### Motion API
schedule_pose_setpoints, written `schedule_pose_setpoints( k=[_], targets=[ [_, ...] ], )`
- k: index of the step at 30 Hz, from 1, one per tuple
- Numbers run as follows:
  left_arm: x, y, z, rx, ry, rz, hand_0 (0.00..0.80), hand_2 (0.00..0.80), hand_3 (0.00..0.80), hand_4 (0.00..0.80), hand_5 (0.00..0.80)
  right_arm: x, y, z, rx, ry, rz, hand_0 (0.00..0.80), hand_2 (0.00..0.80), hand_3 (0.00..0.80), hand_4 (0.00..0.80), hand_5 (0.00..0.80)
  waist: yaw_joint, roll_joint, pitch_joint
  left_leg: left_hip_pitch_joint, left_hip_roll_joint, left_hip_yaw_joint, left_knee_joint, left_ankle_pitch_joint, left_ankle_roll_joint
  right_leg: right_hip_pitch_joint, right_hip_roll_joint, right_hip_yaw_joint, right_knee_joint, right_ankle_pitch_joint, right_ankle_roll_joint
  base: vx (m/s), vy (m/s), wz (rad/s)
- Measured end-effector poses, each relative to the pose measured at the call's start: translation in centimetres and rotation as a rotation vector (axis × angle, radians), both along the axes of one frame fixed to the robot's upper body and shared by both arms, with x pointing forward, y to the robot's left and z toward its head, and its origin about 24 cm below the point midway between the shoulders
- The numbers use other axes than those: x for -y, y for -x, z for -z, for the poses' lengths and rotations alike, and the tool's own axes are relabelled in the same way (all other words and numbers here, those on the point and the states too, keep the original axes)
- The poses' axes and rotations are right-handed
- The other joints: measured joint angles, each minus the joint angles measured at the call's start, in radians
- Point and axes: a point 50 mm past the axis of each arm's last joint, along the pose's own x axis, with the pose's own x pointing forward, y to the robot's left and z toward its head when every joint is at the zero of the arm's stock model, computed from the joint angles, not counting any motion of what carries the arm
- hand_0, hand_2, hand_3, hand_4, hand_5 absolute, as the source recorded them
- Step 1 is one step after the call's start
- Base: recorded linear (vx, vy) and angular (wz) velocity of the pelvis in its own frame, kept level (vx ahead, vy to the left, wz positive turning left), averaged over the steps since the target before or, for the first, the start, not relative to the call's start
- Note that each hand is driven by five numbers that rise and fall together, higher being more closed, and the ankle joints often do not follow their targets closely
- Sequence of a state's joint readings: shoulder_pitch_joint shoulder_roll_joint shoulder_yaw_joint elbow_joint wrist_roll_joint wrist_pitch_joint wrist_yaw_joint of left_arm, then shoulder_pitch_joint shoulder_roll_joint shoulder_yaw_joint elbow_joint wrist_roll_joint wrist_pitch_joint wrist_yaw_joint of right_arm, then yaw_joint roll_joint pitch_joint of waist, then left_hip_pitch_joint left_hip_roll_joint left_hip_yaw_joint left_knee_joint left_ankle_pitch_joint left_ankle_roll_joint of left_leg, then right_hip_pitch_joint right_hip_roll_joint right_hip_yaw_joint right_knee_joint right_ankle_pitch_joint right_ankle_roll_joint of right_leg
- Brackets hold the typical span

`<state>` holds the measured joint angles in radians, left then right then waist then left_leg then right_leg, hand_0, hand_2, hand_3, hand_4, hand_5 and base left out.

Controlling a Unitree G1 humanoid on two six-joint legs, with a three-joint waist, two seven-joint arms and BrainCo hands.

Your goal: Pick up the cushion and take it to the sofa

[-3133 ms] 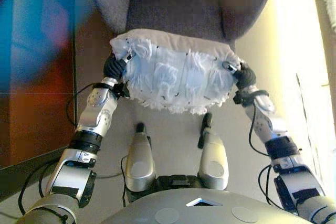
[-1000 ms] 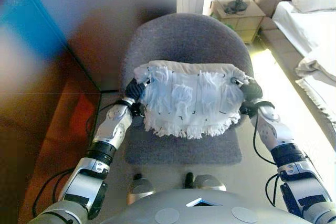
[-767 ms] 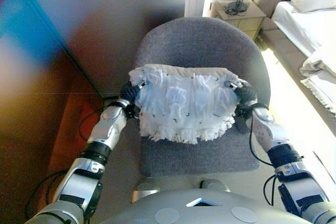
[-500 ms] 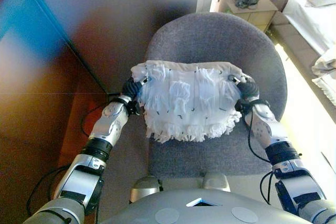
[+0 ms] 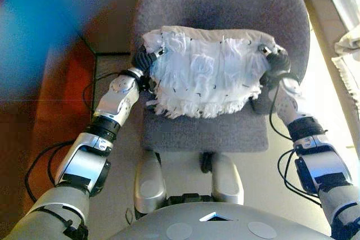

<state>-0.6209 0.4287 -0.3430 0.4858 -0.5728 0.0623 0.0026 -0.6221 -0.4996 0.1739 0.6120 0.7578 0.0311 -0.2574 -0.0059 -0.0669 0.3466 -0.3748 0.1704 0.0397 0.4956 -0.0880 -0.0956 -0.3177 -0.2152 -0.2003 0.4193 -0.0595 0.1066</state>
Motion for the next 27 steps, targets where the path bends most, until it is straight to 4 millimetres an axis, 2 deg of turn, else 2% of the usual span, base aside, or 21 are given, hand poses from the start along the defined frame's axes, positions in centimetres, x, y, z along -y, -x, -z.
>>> schedule_pose_setpoints(
  k=[3, 5, 8, 14, 21, 27],
  targets=[
    [1.0, -0.7, -1.8, 0.053, -0.01, 0.023, 0.8, 0.8, 0.8, 0.8, 0.8, 1.1, -0.7, -1.8, 0.029, 0.049, 0.02, 0.8, 0.8, 0.8, 0.8, 0.8, 0.004, -0.011, 0.028, -0.065, -0.008, -0.006, 0.013, 0.005, 0.006, -0.058, -0.003, 0.0, 0.002, 0.005, -0.001, -0.161, 0.021, 0.01],
    [1.5, -1.2, -3.3, 0.097, 0.001, 0.018, 0.8, 0.8, 0.8, 0.8, 0.8, 1.2, -1.8, -4.0, 0.062, 0.089, 0.023, 0.8, 0.8, 0.8, 0.8, 0.8, 0.007, -0.009, 0.052, -0.097, -0.018, -0.015, 0.017, 0.008, 0.011, -0.089, -0.008, 0.0, 0.0, 0.01, 0.005, -0.09, 0.068, -0.07],
    [2.1, -1.6, -4.7, 0.141, 0.047, -0.006, 0.8, 0.8, 0.8, 0.8, 0.8, 1.4, -2.6, -6.2, 0.101, 0.118, 0.021, 0.8, 0.8, 0.8, 0.8, 0.8, 0.021, -0.01, 0.081, -0.113, -0.031, -0.015, 0.039, 0.005, 0.018, -0.105, -0.026, 0.001, 0.017, 0.023, 0.004, -0.015, 0.092, -0.02],
    [2.2, -1.5, -5.6, 0.187, 0.08, -0.045, 0.8, 0.8, 0.8, 0.8, 0.8, 0.8, -3.6, -9.7, 0.177, 0.161, 0.012, 0.8, 0.8, 0.8, 0.8, 0.8, 0.028, -0.009, 0.11, -0.147, -0.067, -0.019, 0.06, -0.003, 0.022, -0.152, -0.067, -0.001, 0.098, 0.006, 0.007, 0.014, 0.09, 0.17],
    [2.5, -1.6, -5.7, 0.2, 0.1, -0.101, 0.8, 0.8, 0.8, 0.8, 0.8, 0.0, -4.7, -12.5, 0.203, 0.192, 0.035, 0.8, 0.8, 0.8, 0.8, 0.8, 0.078, 0.006, 0.128, -0.182, -0.077, -0.043, 0.077, -0.002, 0.025, -0.17, -0.075, -0.01, 0.115, -0.003, 0.002, -0.027, 0.046, 0.09],
    [2.1, -1.6, -6.1, 0.242, 0.163, -0.186, 0.8, 0.8, 0.8, 0.8, 0.8, -1.7, -5.2, -14.7, 0.276, 0.262, 0.019, 0.8, 0.8, 0.8, 0.8, 0.8, 0.079, 0.008, 0.129, -0.229, -0.092, -0.047, 0.073, 0.008, 0.034, -0.213, -0.093, -0.011, 0.118, -0.001, 0.013, -0.015, 0.032, 0.09]
  ],
)
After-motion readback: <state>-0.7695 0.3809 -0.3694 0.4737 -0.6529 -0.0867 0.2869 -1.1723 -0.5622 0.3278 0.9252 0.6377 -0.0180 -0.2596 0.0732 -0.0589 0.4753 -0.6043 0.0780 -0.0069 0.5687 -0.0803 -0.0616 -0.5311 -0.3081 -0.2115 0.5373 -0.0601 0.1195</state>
